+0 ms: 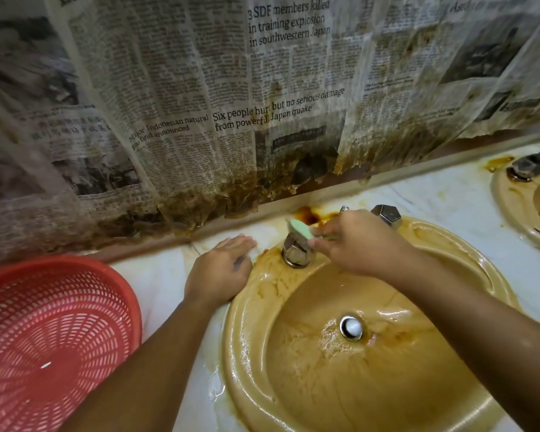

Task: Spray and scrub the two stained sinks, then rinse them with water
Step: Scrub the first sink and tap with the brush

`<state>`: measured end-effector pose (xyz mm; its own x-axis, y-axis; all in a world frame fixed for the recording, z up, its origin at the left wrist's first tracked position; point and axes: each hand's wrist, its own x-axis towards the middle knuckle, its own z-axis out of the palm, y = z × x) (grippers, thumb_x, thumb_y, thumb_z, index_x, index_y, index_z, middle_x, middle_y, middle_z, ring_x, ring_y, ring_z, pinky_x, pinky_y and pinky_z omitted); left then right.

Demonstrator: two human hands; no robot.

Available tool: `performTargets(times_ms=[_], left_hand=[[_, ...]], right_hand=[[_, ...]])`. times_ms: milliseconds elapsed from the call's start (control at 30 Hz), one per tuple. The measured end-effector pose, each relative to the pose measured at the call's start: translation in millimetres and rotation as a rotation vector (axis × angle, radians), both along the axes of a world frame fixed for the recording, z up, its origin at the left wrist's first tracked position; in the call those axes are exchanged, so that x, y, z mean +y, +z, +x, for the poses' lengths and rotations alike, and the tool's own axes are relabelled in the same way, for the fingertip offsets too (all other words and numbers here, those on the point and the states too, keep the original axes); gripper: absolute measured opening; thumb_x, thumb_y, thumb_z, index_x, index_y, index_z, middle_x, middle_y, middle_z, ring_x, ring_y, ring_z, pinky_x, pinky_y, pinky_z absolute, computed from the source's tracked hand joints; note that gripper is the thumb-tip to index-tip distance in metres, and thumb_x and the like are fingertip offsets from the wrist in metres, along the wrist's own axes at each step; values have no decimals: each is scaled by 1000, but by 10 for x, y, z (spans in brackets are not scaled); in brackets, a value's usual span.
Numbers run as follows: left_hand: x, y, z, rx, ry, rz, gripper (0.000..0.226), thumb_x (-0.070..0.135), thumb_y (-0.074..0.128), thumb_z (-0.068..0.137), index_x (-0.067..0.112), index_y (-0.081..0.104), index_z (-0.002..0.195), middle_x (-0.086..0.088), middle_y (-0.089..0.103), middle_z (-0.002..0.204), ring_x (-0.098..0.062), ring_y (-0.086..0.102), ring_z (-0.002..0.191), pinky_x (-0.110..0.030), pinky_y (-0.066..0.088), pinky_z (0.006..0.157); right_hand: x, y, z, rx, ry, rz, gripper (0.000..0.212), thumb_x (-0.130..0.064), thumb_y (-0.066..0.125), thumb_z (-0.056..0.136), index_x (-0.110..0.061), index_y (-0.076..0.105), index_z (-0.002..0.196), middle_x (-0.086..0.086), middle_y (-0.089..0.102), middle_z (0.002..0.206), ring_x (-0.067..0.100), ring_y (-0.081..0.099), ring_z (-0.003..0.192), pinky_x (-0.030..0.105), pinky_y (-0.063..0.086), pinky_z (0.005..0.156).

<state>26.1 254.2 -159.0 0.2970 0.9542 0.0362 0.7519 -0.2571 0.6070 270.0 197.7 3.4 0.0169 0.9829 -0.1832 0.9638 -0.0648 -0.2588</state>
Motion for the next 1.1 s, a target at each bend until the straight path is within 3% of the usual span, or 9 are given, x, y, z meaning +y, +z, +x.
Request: performTargets(times_ms=[100,233,433,567,633,700,767,933,1100], left_hand=[[4,2,-6,-3,-1,10,46,32,53,97,48,58,140,24,50,150,0,35,146,-20,27,118],[12,-17,-15,-2,1,12,46,37,50,95,48,58,140,24,50,150,2,35,146,-16,23,115],[24,-30,-7,1,3,37,47,35,55,95,48,57,140,23,49,151,0,36,146,-17,25,115],[14,-16,2,-5,10,41,47,40,50,94,48,58,140,24,49,150,1,36,146,-17,25,114],[17,-18,5,7,7,46,45,36,54,97,48,58,140,24,49,150,1,36,145,-16,25,113],[9,-11,9,11,9,44,44,32,57,98,48,58,139,24,49,150,2,35,145,-15,24,112],[3,5,8,9,14,40,44,32,57,98,47,58,139,24,49,150,2,35,145,-15,24,113],[6,-7,10,-7,18,32,44,30,58,97,47,60,137,26,51,147,2,36,144,-12,22,114],[9,-40,-7,6,12,25,45,36,52,96,48,58,139,26,50,149,1,36,145,-14,22,115]], right_hand=[[392,13,157,-51,2,-106,28,-48,65,96,-31,79,114,-2,76,96,17,61,83,26,40,66],[695,-161,278,-31,9,-350,24,-47,73,87,-25,84,85,6,74,82,21,63,77,35,51,70],[914,-159,509,208,-117,-559,45,-43,76,88,-6,74,114,-1,43,59,13,32,44,24,25,45],[803,-57,533,66,0,-643,34,-44,73,90,-10,76,89,1,46,62,14,33,44,21,26,45],[714,-60,492,50,24,-580,27,-43,72,90,-17,77,82,-4,56,60,12,43,45,20,32,46],[631,-133,422,78,46,-409,25,-42,69,93,-22,81,86,-5,71,74,10,62,65,23,44,59],[572,-169,349,-2,115,-349,29,-40,64,97,-17,81,96,5,73,90,18,63,83,29,46,71],[424,-79,414,-64,170,-483,26,-40,68,94,-19,83,95,1,71,75,14,59,69,33,52,71],[279,111,445,-194,193,-271,20,-44,64,97,-37,81,105,-17,66,77,9,59,80,28,47,70]])
